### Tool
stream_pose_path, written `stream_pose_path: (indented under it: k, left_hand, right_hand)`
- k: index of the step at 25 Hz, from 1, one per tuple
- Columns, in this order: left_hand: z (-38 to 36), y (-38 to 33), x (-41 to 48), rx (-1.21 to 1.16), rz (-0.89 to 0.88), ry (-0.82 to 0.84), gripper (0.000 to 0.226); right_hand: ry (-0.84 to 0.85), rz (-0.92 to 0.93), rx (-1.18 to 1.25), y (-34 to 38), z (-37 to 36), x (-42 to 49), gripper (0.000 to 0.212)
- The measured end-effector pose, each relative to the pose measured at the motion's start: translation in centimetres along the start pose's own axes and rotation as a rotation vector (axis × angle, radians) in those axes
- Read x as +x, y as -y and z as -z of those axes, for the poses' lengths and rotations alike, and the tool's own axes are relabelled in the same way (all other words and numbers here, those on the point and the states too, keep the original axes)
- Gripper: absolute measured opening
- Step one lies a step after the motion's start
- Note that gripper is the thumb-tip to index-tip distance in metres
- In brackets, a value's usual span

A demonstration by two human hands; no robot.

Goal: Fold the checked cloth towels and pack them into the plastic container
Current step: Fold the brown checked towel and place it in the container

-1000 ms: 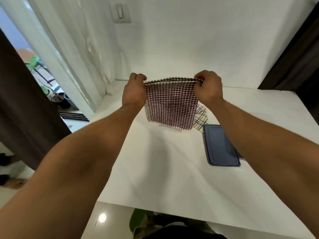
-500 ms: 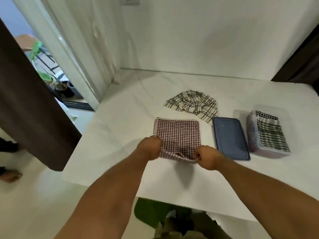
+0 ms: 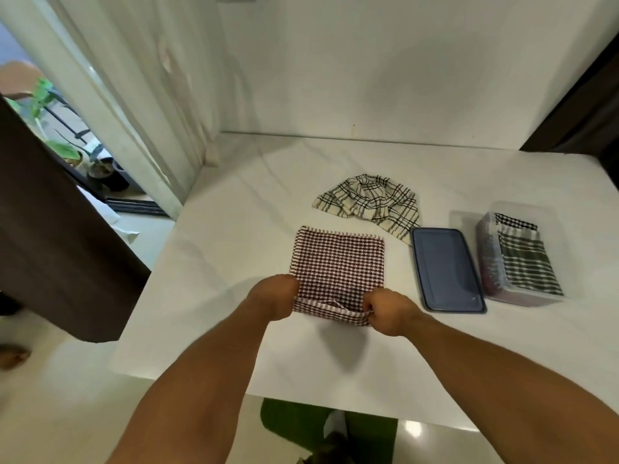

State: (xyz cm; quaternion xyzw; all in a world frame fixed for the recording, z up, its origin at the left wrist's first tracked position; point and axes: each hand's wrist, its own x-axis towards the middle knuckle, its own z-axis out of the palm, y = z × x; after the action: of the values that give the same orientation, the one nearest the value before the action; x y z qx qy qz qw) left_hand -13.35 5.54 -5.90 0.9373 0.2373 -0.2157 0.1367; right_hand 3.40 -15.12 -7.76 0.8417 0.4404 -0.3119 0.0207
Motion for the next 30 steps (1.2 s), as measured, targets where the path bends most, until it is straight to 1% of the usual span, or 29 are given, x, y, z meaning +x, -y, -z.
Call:
stream_pose_path:
  k: [3,6,8,10,12,14,15,17,19,20,22,24,25,26,27,28,30]
  left_hand:
    - [0.9,-0.2,0.8,-0.023,-0.013,0.026,0.037]
    - [1.2,-1.6,1.2,-0.052,-0.068,0.121,0.043]
    - [0.5,-2.1,1.7,-0.042,-0.075,0.148,0.041]
    - [0.2,-2.5,1.8,-0.017,-0.071,0.128,0.039]
    - [-0.2,-2.4,1.4,0.026,-0.069,0.08,0.04]
    - [-0.9,-2.7,0.5,0.07,-0.06,0.072,0.043]
    - [-1.2,-2.9,-0.1,0.089,-0.051,0.099,0.046]
    - [-1.6,-3.4,-0.9,0.107,-0.038,0.156,0.055]
    - [-2.0,-3.9,-1.5,0.082,-0.027,0.193,0.057]
    - [-2.1,-4.3,-1.6,0.052,-0.018,0.198,0.055]
    - [-1.7,-5.2,-1.8,-0.071,0.009,0.181,0.04]
    - [-1.3,-6.0,-1.6,-0.257,0.073,0.152,0.024]
    - [-1.1,-6.5,-1.6,-0.35,0.1,0.161,0.024]
    - [-0.8,-6.7,-1.4,-0.414,0.139,0.177,0.029]
    - [-0.9,-6.8,-1.2,-0.466,0.182,0.183,0.033]
    - [-1.0,-7.0,-1.1,-0.493,0.229,0.171,0.036]
    - [-1.2,-7.0,-0.6,-0.535,0.297,0.066,0.031]
  right_hand:
    - [0.003,0.025,0.028,-0.2,0.2,0.7,0.027]
    - [0.005,-0.029,0.071,-1.6,-0.8,0.2,0.025]
    - [0.024,-0.055,0.084,-2.5,-1.5,-0.1,0.028]
    - [-0.032,-0.063,0.077,-3.0,-1.4,-0.2,0.028]
    - [-0.134,-0.062,0.052,-2.8,-0.8,-0.6,0.026]
    - [-0.199,-0.031,0.023,-2.8,-0.7,-1.4,0.025]
    - [-0.172,0.001,-0.004,-2.9,-0.7,-1.8,0.024]
    - [-0.065,0.056,-0.036,-3.0,-1.0,-2.7,0.023]
    - [-0.004,0.068,-0.035,-3.4,-1.3,-3.3,0.026]
    - [0.006,0.07,-0.029,-3.8,-1.3,-3.5,0.029]
    - [0.056,0.072,0.005,-4.7,-1.1,-3.7,0.034]
    - [0.174,0.084,0.034,-5.7,-0.4,-4.0,0.027]
    - [0.228,0.088,0.06,-6.2,-0.2,-4.1,0.022]
    - [0.263,0.076,0.112,-6.6,0.3,-4.0,0.022]
    - [0.264,0.06,0.179,-7.0,0.5,-4.1,0.025]
    - [0.221,0.05,0.247,-7.4,0.6,-4.2,0.027]
    - [0.068,0.002,0.418,-8.0,0.7,-4.1,0.022]
